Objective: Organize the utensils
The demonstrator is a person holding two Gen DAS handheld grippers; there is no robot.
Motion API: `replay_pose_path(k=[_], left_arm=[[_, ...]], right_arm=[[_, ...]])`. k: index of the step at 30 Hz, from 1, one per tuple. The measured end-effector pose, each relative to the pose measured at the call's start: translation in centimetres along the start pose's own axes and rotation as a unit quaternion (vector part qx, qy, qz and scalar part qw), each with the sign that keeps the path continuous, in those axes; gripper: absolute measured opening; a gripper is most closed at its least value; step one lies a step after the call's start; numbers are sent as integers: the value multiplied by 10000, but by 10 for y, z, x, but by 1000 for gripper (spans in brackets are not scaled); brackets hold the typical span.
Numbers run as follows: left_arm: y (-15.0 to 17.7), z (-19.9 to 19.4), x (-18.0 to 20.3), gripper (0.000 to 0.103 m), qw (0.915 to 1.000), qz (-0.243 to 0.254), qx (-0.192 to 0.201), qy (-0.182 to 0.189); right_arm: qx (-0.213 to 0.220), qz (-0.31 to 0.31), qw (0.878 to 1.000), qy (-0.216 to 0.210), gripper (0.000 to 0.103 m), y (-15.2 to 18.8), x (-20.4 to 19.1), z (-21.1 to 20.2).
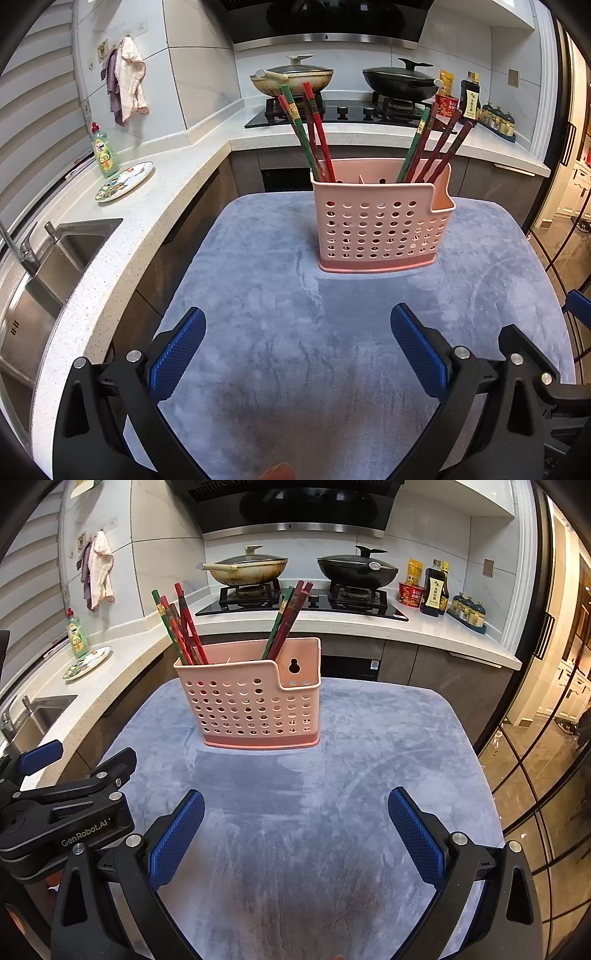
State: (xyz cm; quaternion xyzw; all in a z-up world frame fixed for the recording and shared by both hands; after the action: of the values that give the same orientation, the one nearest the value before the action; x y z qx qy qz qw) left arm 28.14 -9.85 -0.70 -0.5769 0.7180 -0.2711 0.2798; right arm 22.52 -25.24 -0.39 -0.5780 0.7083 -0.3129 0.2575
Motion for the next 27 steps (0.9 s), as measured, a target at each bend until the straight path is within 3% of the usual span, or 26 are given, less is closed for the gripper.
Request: replay_pose_path(k=[27], left_arm=[[2, 3, 3, 96, 10000, 7, -42, -57]], right_arm=[[-2, -10, 10000, 40, 96, 2, 3, 2]])
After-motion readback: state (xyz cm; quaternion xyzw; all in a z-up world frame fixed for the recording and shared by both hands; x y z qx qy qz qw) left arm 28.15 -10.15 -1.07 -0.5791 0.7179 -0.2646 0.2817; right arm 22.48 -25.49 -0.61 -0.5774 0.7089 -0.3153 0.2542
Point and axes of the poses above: each gripper's, at about its wrist camera, not at the fingertips, and z roughly the way its jaws point, x to its right, y to its underside, the point moved 10 cm from there along z, roughly the way its jaws point
